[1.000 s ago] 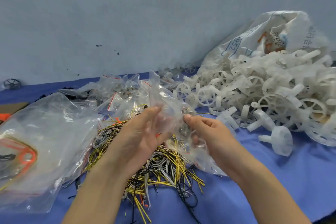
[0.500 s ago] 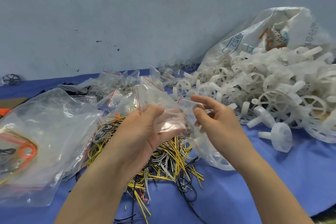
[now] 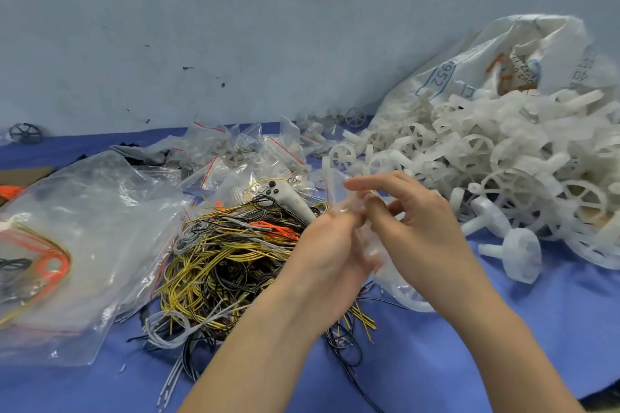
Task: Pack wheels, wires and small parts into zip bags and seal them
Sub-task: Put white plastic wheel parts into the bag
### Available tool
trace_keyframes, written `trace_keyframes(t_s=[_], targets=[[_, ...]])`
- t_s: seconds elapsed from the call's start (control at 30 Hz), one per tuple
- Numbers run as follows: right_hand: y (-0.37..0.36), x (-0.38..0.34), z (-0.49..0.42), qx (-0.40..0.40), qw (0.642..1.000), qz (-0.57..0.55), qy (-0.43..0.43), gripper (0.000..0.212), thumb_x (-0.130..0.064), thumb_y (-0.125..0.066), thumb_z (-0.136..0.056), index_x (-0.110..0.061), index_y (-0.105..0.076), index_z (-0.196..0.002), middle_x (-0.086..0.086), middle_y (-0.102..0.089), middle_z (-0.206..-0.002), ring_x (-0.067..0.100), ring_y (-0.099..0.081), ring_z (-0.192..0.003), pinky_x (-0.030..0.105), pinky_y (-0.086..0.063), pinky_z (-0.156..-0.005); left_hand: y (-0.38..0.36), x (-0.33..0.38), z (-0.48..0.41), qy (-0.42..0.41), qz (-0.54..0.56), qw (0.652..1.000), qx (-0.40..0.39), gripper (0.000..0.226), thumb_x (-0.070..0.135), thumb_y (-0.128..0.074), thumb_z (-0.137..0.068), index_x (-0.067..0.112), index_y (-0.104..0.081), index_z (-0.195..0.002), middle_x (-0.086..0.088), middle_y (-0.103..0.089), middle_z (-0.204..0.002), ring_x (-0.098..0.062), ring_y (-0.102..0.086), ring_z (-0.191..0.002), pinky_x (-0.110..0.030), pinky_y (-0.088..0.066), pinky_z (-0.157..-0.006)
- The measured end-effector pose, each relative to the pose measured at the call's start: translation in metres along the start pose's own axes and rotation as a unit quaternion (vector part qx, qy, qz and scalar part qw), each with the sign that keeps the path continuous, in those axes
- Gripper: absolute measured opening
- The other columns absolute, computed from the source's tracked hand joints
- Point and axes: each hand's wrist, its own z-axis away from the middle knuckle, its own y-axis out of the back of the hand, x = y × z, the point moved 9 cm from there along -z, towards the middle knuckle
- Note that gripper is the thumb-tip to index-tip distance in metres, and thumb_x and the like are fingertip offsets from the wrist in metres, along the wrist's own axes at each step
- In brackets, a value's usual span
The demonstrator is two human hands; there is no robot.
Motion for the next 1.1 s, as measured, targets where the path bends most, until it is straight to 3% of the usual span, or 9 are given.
trace_keyframes(t_s=[0.17, 0.27, 0.43, 0.53, 0.67, 0.77, 0.93, 0.97, 1.1], targets=[[0.000, 0.000, 0.000, -0.037, 0.999, -0.004, 0.009, 0.036, -0.006, -0.057, -0.094, -0.037, -0.075, -0.098, -0.018, -0.067, -0.096, 0.005, -0.054, -0.061, 0.013, -0.041, -0.062, -0.006, 0.007, 0.003, 0.077, 0.145, 0.984, -0.062, 0.031, 0.012, -0.035, -0.100, -0.001, -0.063, -0.109, -0.020, -0.064, -0.112, -0.029, -0.061, -0.104, -0.039, -0.039, -0.102], [-0.007, -0.004, 0.003, -0.064, 0.998, -0.004, 0.023, 0.037, -0.005, -0.057, -0.094, -0.037, -0.075, -0.099, -0.022, -0.065, -0.093, 0.007, -0.051, -0.057, 0.015, -0.037, -0.059, -0.004, 0.020, 0.005, 0.056, 0.203, 0.976, -0.053, 0.024, 0.014, -0.038, -0.100, 0.000, -0.056, -0.106, -0.016, -0.064, -0.094, -0.027, -0.067, -0.090, -0.036, -0.052, -0.089], [0.005, -0.006, 0.003, 0.003, 1.000, -0.010, 0.028, 0.038, -0.006, -0.058, -0.095, -0.039, -0.075, -0.097, -0.020, -0.066, -0.095, 0.003, -0.052, -0.058, 0.014, -0.036, -0.061, -0.001, -0.006, 0.001, 0.099, 0.060, 0.993, -0.007, 0.021, 0.013, -0.036, -0.099, 0.011, -0.057, -0.096, -0.011, -0.054, -0.105, -0.022, -0.046, -0.107, -0.032, -0.028, -0.091], [0.002, -0.006, 0.006, -0.006, 0.999, -0.007, 0.031, 0.037, -0.006, -0.058, -0.094, -0.039, -0.076, -0.094, -0.020, -0.067, -0.099, 0.007, -0.051, -0.057, 0.016, -0.037, -0.060, -0.001, -0.010, -0.002, 0.092, -0.123, 0.988, -0.023, 0.023, 0.005, -0.034, -0.099, 0.009, -0.057, -0.100, -0.006, -0.061, -0.092, -0.019, -0.058, -0.091, -0.027, -0.043, -0.081], [-0.005, -0.007, 0.007, -0.033, 0.999, 0.008, 0.037, 0.035, -0.003, -0.059, -0.093, -0.034, -0.077, -0.093, -0.020, -0.068, -0.100, -0.003, -0.056, -0.064, 0.010, -0.035, -0.063, 0.012, 0.020, -0.003, 0.010, -0.609, 0.793, 0.007, 0.036, 0.009, -0.042, -0.100, 0.025, -0.042, -0.067, 0.006, -0.052, -0.072, -0.018, -0.050, -0.081, -0.025, -0.050, -0.069], [-0.010, -0.006, 0.006, -0.044, 0.999, 0.008, 0.030, 0.036, -0.002, -0.061, -0.092, -0.035, -0.077, -0.091, -0.021, -0.068, -0.096, 0.005, -0.050, -0.053, 0.011, -0.034, -0.059, 0.013, 0.014, -0.004, 0.003, -0.745, 0.666, -0.021, 0.032, 0.013, -0.044, -0.098, 0.025, -0.039, -0.069, 0.010, -0.043, -0.074, -0.016, -0.043, -0.085, -0.008, -0.033, -0.052], [-0.011, -0.022, 0.006, -0.032, 0.997, -0.015, 0.065, 0.039, 0.003, -0.062, -0.089, -0.032, -0.078, -0.090, -0.022, -0.069, -0.088, 0.004, -0.057, -0.071, 0.009, -0.038, -0.066, -0.001, -0.018, -0.013, -0.018, -0.863, 0.489, -0.124, 0.037, 0.014, -0.031, -0.105, 0.007, -0.039, -0.141, -0.010, -0.044, -0.144, -0.018, -0.039, -0.127, -0.022, -0.030, -0.099], [-0.010, -0.022, 0.005, -0.024, 0.998, -0.013, 0.063, 0.039, 0.003, -0.062, -0.089, -0.032, -0.078, -0.089, -0.023, -0.068, -0.086, 0.003, -0.056, -0.068, 0.009, -0.037, -0.065, -0.001, -0.018, -0.010, -0.008, -0.866, 0.483, -0.130, 0.035, 0.012, -0.031, -0.104, 0.006, -0.041, -0.138, -0.013, -0.050, -0.136, -0.021, -0.043, -0.122, -0.024, -0.033, -0.093], [0.011, -0.005, -0.004, 0.050, 0.999, -0.004, 0.011, 0.037, -0.001, -0.060, -0.090, -0.034, -0.076, -0.086, -0.029, -0.056, -0.058, 0.002, -0.049, -0.047, 0.007, -0.033, -0.049, -0.003, 0.037, 0.011, -0.060, -0.757, 0.649, -0.032, 0.031, 0.032, -0.047, -0.100, 0.016, -0.054, -0.125, -0.005, -0.064, -0.094, -0.022, -0.059, -0.090, -0.024, -0.037, -0.064]])
